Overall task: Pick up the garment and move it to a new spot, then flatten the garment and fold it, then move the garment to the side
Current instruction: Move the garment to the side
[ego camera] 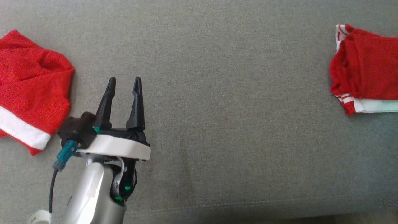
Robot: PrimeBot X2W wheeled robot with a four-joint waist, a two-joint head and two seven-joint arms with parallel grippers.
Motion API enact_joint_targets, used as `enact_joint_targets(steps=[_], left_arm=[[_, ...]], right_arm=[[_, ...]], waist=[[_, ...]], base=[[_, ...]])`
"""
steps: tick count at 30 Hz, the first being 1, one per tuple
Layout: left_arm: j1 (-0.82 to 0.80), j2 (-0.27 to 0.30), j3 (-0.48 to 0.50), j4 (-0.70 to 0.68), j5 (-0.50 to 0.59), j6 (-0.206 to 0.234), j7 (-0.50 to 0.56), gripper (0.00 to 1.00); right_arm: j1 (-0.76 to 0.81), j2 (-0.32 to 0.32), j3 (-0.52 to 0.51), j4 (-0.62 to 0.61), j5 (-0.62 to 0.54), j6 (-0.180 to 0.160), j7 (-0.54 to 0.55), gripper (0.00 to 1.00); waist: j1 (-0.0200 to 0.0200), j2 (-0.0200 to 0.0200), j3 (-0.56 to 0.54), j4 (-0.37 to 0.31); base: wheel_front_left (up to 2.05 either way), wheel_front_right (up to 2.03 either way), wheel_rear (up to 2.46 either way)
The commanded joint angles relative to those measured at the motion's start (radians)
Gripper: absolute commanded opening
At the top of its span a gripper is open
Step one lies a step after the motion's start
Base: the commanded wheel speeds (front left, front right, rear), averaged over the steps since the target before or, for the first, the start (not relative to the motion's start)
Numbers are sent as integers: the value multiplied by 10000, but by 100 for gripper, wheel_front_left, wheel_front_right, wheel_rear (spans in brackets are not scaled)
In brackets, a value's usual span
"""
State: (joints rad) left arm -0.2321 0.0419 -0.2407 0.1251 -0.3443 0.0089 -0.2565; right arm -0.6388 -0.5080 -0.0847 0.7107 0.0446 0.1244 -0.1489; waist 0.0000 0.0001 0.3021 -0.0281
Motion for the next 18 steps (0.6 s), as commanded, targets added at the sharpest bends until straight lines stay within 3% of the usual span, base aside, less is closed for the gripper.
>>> enact_joint_targets(steps=[1, 8, 18], left_arm=[[-268, 83, 369, -304, 34, 4, -53, 100], [-145, 83, 405, -246, -66, -2, -53, 100], [478, 83, 527, -340, -227, 77, -53, 100]], right_arm=[[239, -130, 32, -345, 62, 63, -110, 100], [370, 693, 456, -1088, 266, 63, -418, 100], [1967, 2920, 1107, -2639, 624, 63, -799, 100]], waist=[[0, -1, -42, -1], [0, -1, -542, -18], [0, -1, -1872, 157]], base=[[0, 0, 0], [0, 0, 0], [0, 0, 0]])
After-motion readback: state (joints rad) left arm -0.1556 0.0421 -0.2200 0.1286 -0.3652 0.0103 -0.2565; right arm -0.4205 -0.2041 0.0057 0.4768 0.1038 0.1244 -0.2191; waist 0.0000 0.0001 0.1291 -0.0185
